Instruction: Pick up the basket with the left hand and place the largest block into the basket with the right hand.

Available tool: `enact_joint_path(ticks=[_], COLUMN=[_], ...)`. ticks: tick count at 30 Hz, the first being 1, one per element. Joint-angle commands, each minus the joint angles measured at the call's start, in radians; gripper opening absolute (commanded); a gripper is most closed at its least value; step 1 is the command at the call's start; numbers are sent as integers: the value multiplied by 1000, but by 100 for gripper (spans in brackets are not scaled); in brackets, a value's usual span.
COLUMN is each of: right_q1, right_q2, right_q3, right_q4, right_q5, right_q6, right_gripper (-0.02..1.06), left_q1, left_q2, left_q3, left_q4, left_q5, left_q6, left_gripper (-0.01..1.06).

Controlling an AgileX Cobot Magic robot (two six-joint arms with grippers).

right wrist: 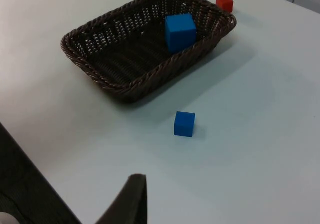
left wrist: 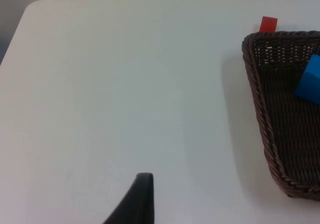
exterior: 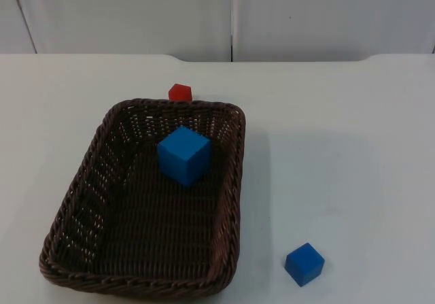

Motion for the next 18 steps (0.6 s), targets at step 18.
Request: enact_joint_path(ticks=[18], right_q1=[1], right_q2=[-3], right_q3=[3], right_q4=[3], right_q5=[-3], right_q6=[1], right_gripper=[105], left_q1=[42], left_q2=[-3], left_q3=[4], left_q4=[2], left_q5=[-12], left_q6=[-1], left_gripper=[105])
